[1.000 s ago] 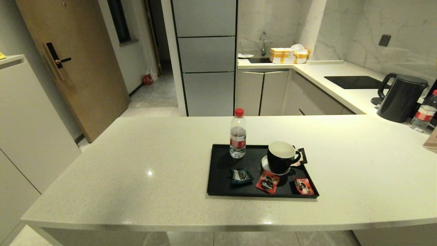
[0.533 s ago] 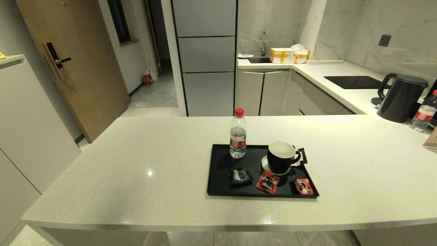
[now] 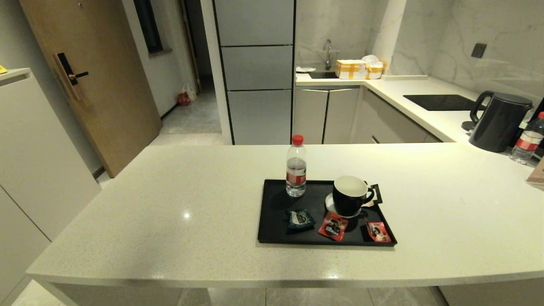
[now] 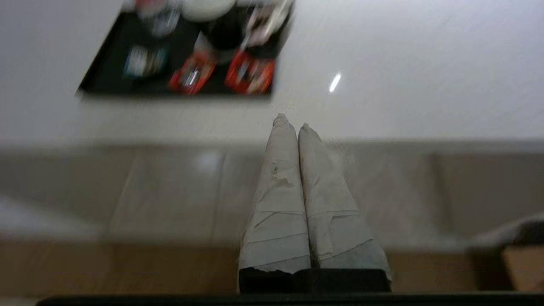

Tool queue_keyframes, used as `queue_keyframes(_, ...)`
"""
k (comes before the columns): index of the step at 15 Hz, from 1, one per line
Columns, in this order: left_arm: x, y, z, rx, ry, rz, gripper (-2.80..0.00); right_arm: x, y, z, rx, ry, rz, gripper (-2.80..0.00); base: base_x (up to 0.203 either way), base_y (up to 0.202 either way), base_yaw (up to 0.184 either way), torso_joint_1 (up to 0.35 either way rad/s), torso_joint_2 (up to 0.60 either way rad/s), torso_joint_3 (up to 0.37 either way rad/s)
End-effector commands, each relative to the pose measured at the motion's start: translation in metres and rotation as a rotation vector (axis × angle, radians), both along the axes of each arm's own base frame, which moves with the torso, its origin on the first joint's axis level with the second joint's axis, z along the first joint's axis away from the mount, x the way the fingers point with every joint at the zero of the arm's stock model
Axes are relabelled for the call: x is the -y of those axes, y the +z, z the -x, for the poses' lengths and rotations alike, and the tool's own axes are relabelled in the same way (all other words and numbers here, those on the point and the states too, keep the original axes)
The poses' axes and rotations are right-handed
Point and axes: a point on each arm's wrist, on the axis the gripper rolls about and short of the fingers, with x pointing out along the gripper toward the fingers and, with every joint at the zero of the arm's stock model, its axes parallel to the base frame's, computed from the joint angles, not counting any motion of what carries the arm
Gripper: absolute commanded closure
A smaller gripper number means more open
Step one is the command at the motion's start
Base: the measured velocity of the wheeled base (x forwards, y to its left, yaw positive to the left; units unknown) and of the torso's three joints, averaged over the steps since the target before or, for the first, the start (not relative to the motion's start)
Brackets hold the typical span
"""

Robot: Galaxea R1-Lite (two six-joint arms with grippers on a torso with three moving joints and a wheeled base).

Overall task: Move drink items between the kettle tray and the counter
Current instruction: Pick up the tea cup

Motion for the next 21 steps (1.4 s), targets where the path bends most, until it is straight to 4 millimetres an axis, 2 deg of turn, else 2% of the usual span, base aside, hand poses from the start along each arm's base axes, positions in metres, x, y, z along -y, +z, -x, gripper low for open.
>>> queue_keyframes(1,0.000,0.000,0.000,0.000,0.000,0.000,0.00,-0.003,0.004,-0.050,-0.268,0.080,-0.039,0.00,0.000,0.000,0.000,0.000,0.00,0.000)
queue_keyframes(3,0.000,0.000,0.000,0.000,0.000,0.000,0.00,-0.008,-0.008,-0.084,-0.465,0.185,-0.101,0.00,0.000,0.000,0.000,0.000,0.00,0.000)
queue_keyframes(5,0.000,0.000,0.000,0.000,0.000,0.000,0.00,-0.015,-0.021,-0.114,-0.574,0.253,-0.129,0.00,0.000,0.000,0.000,0.000,0.00,0.000)
queue_keyframes(7,0.000,0.000,0.000,0.000,0.000,0.000,0.00,-0.028,-0.052,-0.159,-0.682,0.297,-0.110,0.00,0.000,0.000,0.000,0.000,0.00,0.000)
queue_keyframes(10,0.000,0.000,0.000,0.000,0.000,0.000,0.00,-0.060,-0.103,-0.209,-0.694,0.337,-0.014,0.00,0.000,0.000,0.000,0.000,0.00,0.000)
queue_keyframes(11,0.000,0.000,0.000,0.000,0.000,0.000,0.00,-0.072,-0.117,-0.220,-0.665,0.347,0.014,-2.80,0.000,0.000,0.000,0.000,0.00,0.000)
queue_keyframes(14,0.000,0.000,0.000,0.000,0.000,0.000,0.00,-0.106,-0.144,-0.246,-0.494,0.310,0.069,-2.80,0.000,0.000,0.000,0.000,0.00,0.000)
queue_keyframes(16,0.000,0.000,0.000,0.000,0.000,0.000,0.00,-0.120,-0.150,-0.260,-0.335,0.236,0.066,-2.80,0.000,0.000,0.000,0.000,0.00,0.000)
queue_keyframes(21,0.000,0.000,0.000,0.000,0.000,0.000,0.00,-0.122,-0.140,-0.266,-0.184,0.097,0.069,-2.80,0.000,0.000,0.000,0.000,0.00,0.000)
